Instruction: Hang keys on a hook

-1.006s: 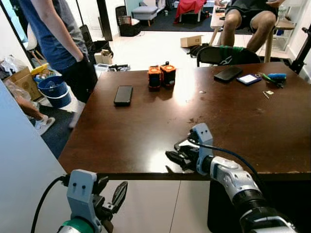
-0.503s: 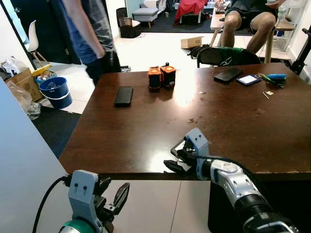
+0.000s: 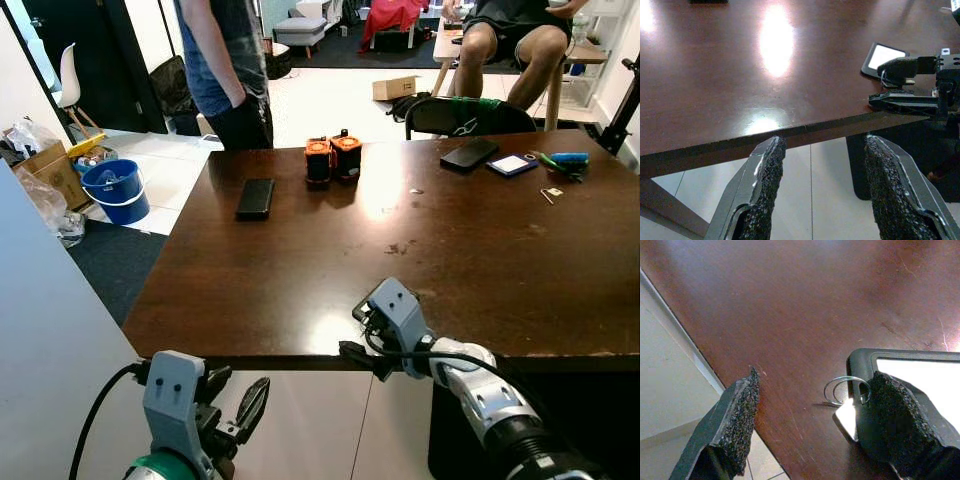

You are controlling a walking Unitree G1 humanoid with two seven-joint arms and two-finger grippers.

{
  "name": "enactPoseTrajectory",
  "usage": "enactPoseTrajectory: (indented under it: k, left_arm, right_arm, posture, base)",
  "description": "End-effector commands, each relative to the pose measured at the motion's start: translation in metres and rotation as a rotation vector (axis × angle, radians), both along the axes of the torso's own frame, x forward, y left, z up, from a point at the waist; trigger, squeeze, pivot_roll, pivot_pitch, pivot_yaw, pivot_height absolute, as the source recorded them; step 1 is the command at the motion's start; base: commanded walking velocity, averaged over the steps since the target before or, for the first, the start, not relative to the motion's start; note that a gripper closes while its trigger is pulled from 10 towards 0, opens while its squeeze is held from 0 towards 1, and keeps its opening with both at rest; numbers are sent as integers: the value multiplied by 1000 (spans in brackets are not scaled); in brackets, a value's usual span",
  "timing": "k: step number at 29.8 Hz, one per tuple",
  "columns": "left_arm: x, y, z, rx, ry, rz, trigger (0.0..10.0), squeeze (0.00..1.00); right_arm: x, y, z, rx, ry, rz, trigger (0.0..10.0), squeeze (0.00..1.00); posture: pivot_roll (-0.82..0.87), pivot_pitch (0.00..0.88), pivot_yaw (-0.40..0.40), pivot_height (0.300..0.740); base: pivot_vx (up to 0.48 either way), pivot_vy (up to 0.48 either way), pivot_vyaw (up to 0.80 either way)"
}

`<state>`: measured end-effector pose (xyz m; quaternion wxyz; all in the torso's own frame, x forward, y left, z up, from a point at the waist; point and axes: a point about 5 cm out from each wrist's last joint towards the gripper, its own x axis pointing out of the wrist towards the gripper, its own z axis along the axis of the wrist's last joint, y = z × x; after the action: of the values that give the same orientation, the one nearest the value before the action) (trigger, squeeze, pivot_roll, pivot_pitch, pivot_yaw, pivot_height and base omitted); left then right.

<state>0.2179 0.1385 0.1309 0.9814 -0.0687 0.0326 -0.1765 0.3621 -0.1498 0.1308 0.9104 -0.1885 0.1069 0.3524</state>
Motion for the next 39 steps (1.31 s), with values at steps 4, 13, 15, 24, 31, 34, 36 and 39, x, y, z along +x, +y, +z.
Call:
enactPoseTrajectory:
  k: [4, 13, 15, 24, 31, 34, 36, 39]
  left_arm:
    - [-4, 1, -3, 8, 18, -6, 10000, 0]
    - [-5, 0, -4, 6, 18, -5, 10000, 0]
    - [-5, 0, -4, 6, 19, -4, 10000, 0]
    - [-5, -1, -4, 5, 20, -3, 10000, 0]
    - [-4, -1, -4, 3, 20, 0, 10000, 0]
    - [-4, -1, -4, 2, 20, 0, 10000, 0]
    - [-4, -1, -4, 3, 19, 2, 10000, 0]
    - [-4, -1, -4, 3, 19, 2, 10000, 0]
  right_arm:
    - [-7, -2, -19, -25, 53, -3, 10000, 0]
    - [-9, 0, -22, -16, 57, 10, 1333, 0]
    - [-9, 1, -22, -15, 58, 10, 39, 0]
    - [-8, 1, -21, -12, 58, 13, 0, 0]
    - [-6, 3, -19, 2, 49, 10, 0, 0]
    - [-6, 3, -19, 6, 48, 9, 0, 0]
    - [-5, 4, -16, 27, 39, 3, 902, 0]
    - [-5, 4, -16, 27, 39, 3, 902, 0]
  posture:
    - [-126, 67, 171, 740]
    - [-125, 59, 166, 740]
    - [-123, 62, 164, 740]
    - [-123, 64, 162, 740]
    - [-123, 68, 163, 740]
    - [-123, 68, 163, 740]
    - [-123, 68, 164, 740]
    - [-123, 68, 164, 740]
  base:
    - [0, 0, 0]
    - [0, 0, 0]
    - [0, 0, 0]
    - [0, 0, 0]
    - [0, 0, 0]
    - [0, 0, 0]
    - [0, 0, 0]
    - [0, 0, 0]
